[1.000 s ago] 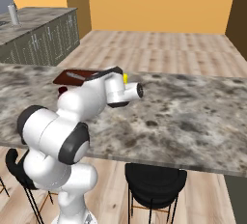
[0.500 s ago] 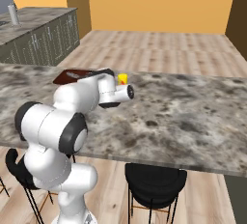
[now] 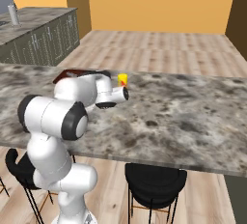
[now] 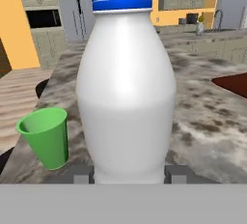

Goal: Place the drinks on the dining counter in a tight cluster.

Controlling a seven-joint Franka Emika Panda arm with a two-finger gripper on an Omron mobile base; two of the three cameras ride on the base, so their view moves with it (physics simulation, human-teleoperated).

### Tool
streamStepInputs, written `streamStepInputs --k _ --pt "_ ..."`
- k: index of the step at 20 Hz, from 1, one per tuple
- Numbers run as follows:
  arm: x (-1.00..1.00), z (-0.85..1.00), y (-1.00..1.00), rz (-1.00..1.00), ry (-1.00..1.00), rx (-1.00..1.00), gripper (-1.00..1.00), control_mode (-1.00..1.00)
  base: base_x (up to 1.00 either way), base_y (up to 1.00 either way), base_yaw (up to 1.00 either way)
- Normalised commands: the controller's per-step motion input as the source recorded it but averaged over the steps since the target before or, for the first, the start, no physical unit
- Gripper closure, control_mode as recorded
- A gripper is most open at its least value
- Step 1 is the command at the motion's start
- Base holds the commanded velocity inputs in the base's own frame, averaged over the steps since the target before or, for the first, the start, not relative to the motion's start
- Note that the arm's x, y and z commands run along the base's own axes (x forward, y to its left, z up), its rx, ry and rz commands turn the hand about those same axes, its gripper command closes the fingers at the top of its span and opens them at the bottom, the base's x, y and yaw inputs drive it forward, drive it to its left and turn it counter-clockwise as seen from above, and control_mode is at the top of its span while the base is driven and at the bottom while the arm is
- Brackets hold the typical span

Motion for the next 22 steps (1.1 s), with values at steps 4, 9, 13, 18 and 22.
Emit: streamStepInputs --k 4,9,13,18,22 --pt "0.07 -0.14 0.25 0.14 -0.12 0.00 1.00 -1.00 0.00 0.00 0.00" --pt "0.11 -0.12 0.16 0.09 -0.12 0.00 1.00 -1.00 0.00 0.00 0.00" --pt "0.08 -0.14 0.10 0.06 -0.05 0.00 1.00 -1.00 0.00 0.00 0.00" --pt "0.12 -0.16 0.04 0.02 -0.04 -0.01 1.00 -1.00 0.00 0.00 0.00" --pt "0.16 -0.09 0.00 0.00 -0.01 -0.03 1.00 -1.00 0.00 0.00 0.00"
